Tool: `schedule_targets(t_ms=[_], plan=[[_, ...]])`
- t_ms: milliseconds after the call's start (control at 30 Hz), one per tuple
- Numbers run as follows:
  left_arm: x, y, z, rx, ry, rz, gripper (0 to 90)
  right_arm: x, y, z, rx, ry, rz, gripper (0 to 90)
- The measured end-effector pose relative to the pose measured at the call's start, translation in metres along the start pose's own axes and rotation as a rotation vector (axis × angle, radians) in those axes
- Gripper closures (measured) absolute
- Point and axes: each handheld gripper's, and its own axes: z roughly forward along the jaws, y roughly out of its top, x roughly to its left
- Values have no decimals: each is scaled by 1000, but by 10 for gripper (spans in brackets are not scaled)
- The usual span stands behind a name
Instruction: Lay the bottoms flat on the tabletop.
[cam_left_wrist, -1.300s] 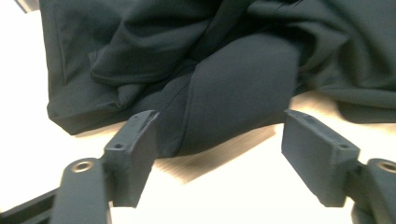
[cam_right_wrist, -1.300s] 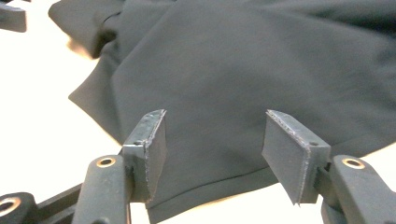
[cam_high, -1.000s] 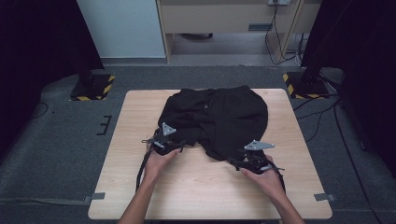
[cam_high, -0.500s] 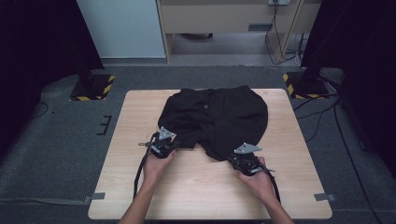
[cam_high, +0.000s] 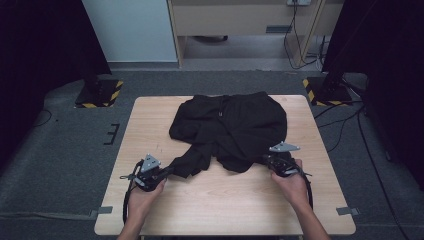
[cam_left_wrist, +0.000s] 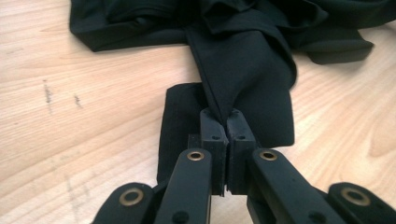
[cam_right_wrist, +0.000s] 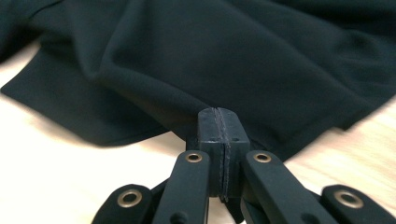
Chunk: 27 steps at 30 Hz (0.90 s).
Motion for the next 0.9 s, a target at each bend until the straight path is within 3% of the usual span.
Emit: schedule_targets(t_ms=[167,233,333,467,533,700,900], plan=[[6,-7,-4,33,45,-2,881,-22,5,-5,12,-51,27,895],[9,-10,-5,35,50,-28,879,-30,2,-6,30,-73,44,883],[10,-11,-2,19,70,-41,809,-31,-3,-12,10,-51,80,793],[8,-11,-2,-16,95,-36,588,-20,-5,-21,-25,14,47,631],[8,-12,-1,-35,88,-52,471,-11,-4,-26,-45,41,39,574],[3,-14,6,-18,72,-25,344,17,-3,-28,-62,98,13,409],[4,-16,11,-1,70,-53,193,52,-3,-8,-62,187,-30,289]])
